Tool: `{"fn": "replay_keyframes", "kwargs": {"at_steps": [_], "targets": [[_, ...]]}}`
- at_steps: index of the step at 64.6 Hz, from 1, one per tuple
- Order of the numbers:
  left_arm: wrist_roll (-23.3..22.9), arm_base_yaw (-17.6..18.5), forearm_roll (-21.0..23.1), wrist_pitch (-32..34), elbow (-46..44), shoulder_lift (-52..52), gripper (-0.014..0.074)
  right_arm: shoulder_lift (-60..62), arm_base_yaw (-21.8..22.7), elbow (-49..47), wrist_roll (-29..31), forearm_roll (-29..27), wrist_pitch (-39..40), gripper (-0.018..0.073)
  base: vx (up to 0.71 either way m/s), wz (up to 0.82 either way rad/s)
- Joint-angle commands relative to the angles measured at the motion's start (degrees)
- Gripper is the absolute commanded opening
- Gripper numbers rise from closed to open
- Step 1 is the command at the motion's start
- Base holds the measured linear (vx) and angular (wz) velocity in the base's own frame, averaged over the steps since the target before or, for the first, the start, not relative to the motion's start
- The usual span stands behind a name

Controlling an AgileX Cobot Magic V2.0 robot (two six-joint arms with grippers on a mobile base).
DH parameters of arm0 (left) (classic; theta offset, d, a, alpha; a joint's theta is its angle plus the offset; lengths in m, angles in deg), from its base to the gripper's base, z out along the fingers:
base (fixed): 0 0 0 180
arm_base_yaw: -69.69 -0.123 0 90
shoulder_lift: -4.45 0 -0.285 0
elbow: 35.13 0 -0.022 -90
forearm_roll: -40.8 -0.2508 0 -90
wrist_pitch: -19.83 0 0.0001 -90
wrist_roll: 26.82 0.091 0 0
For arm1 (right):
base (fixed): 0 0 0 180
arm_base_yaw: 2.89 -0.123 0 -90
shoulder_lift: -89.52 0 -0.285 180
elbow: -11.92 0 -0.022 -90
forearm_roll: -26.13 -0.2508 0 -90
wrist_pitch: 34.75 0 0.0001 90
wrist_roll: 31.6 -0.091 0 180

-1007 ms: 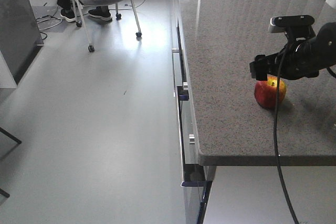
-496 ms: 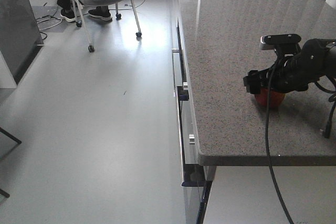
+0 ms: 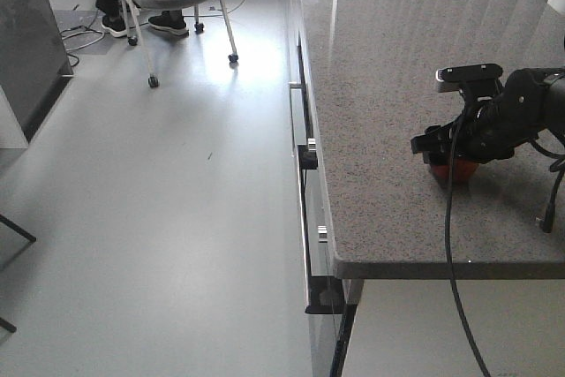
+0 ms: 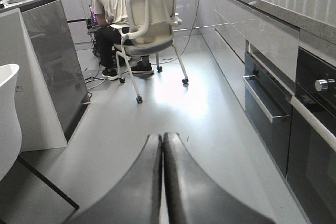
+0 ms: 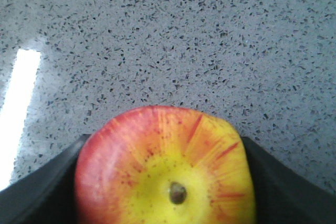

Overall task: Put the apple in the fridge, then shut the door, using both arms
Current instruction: 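Lift the apple off the countertop with the right gripper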

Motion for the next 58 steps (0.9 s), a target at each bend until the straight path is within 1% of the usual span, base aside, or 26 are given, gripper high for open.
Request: {"fn": "replay_keyframes", "kwargs": {"at_steps": [1, 9, 12, 18, 25, 38, 46, 58], "targets": [[-0.21, 0.39, 0.5, 3.93, -0.98, -0.87, -0.0006, 3.51, 0.38, -1.78, 0.06, 0.74, 2.11, 0.0321, 0.0, 0.0], [-0.21, 0.39, 0.5, 3.93, -0.98, -0.87, -0.0006, 6.72, 0.38, -1.9, 0.41, 0.25, 2.81, 0.0215, 0.0, 0.0], [-0.21, 0.39, 0.5, 3.93, -0.98, -0.87, -0.0006, 8.09, 0.27, -2.58, 0.41, 0.25, 2.52, 0.0193, 0.0, 0.0], [-0.21, 0.39, 0.5, 3.93, -0.98, -0.87, -0.0006, 13.2, 0.21, -4.91, 0.41, -0.54, -0.46, 0.0155, 0.0, 0.0], [-0.21, 0.39, 0.5, 3.93, -0.98, -0.87, -0.0006, 20.0, 0.21, -7.41, 0.41, -1.73, -2.92, 0.0147, 0.0, 0.0], [-0.21, 0.39, 0.5, 3.93, -0.98, -0.87, -0.0006, 31.55, 0.21, -7.8, 0.41, -3.09, -3.93, 0.0148, 0.0, 0.0], [-0.21, 0.39, 0.5, 3.93, -0.98, -0.87, -0.0006, 36.13, 0.21, -7.8, 0.41, -3.14, -6.24, 0.0149, 0.0, 0.0], [-0.21, 0.39, 0.5, 3.93, -0.98, -0.87, -0.0006, 38.73, 0.21, -7.8, 0.41, -3.23, -8.15, 0.0149, 0.0, 0.0]]}}
